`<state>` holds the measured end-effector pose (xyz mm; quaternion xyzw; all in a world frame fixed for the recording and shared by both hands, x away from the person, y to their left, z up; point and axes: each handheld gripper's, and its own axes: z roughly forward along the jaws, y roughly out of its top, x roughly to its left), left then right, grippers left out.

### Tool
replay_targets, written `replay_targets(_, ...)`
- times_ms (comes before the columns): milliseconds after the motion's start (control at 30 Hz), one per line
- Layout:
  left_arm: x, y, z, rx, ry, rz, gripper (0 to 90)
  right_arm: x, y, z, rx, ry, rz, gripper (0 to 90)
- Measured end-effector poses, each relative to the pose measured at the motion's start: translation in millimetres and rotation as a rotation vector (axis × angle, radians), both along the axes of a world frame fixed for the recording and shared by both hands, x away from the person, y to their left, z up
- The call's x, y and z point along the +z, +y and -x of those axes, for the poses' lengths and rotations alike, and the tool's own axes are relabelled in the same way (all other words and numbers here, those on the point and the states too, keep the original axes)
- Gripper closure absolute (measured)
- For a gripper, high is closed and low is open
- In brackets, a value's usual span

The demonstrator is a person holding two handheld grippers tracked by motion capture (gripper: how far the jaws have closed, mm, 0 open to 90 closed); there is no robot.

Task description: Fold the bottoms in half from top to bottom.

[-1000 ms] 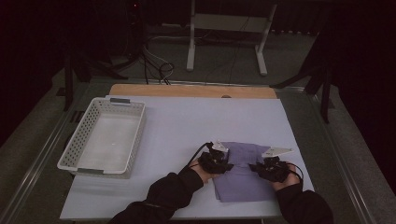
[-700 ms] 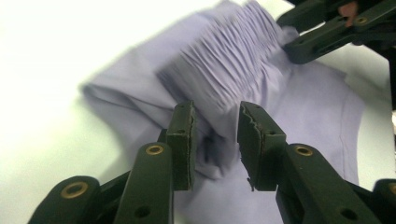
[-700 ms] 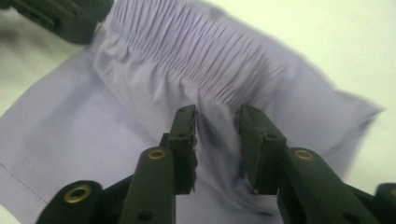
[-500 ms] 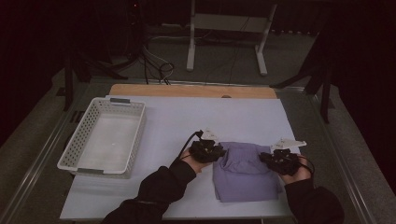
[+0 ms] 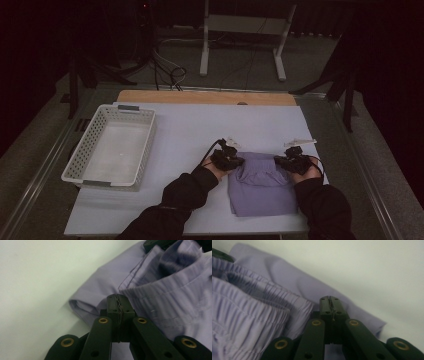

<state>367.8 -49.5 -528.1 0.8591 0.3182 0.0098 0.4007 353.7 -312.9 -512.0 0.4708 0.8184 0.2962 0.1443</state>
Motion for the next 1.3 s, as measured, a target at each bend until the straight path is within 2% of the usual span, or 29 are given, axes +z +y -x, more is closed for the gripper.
replay_targets(33,-2.0,-0.7,-0.6,-0.005,0.006,-0.007,89.4,-2.4,1.1,-0.3,0.007,0.008,0.002,89.8)
replay_targets(200,-1.8,-1.5,-0.6,-0.016,0.009,0.027,89.4,-2.8,6.8,0.7,0.019,0.024,-0.028,89.8)
replay_targets(333,6.0,1.0,6.9,-0.036,-0.013,0.058,89.5,-0.1,5.2,5.0,0.043,0.020,-0.072,89.8)
replay_targets(467,12.4,2.8,17.0,-0.068,-0.026,0.066,89.4,5.5,4.0,14.6,0.061,0.027,-0.120,89.8)
replay_targets(533,14.8,3.0,22.0,-0.075,-0.034,0.067,89.4,7.0,3.2,17.3,0.073,0.016,-0.118,89.8)
replay_targets(567,16.7,3.8,26.0,-0.085,-0.038,0.071,89.4,10.1,3.4,22.4,0.073,0.019,-0.144,89.8)
replay_targets(633,19.5,4.3,33.6,-0.102,-0.046,0.074,89.4,12.8,3.8,29.4,0.091,0.015,-0.145,89.8)
replay_targets(700,21.5,5.2,41.5,-0.122,-0.056,0.068,89.4,14.4,4.3,36.5,0.097,0.013,-0.166,89.8)
replay_targets(767,22.5,6.6,49.0,-0.136,-0.056,0.072,89.4,16.0,5.6,43.3,0.109,0.023,-0.174,89.8)
replay_targets(900,25.7,8.8,63.5,-0.183,-0.057,0.080,89.3,20.2,7.8,60.3,0.136,0.014,-0.183,89.8)
replay_targets(967,26.6,9.1,66.5,-0.191,-0.058,0.080,89.4,24.1,7.9,71.2,0.154,0.015,-0.196,89.8)
replay_targets(1033,31.4,10.4,75.9,-0.223,-0.075,0.078,89.3,28.0,7.0,80.0,0.171,0.009,-0.213,89.7)
replay_targets(1100,34.5,11.3,77.5,-0.225,-0.094,0.084,89.1,30.8,6.2,87.5,0.189,-0.018,-0.203,89.7)
replay_targets(1167,36.1,11.4,76.1,-0.222,-0.102,0.094,89.1,33.0,5.0,92.4,0.193,-0.026,-0.211,89.7)
replay_targets(1300,34.9,9.5,72.0,-0.229,-0.107,0.106,87.9,34.3,9.4,98.0,0.224,-0.020,-0.223,89.7)
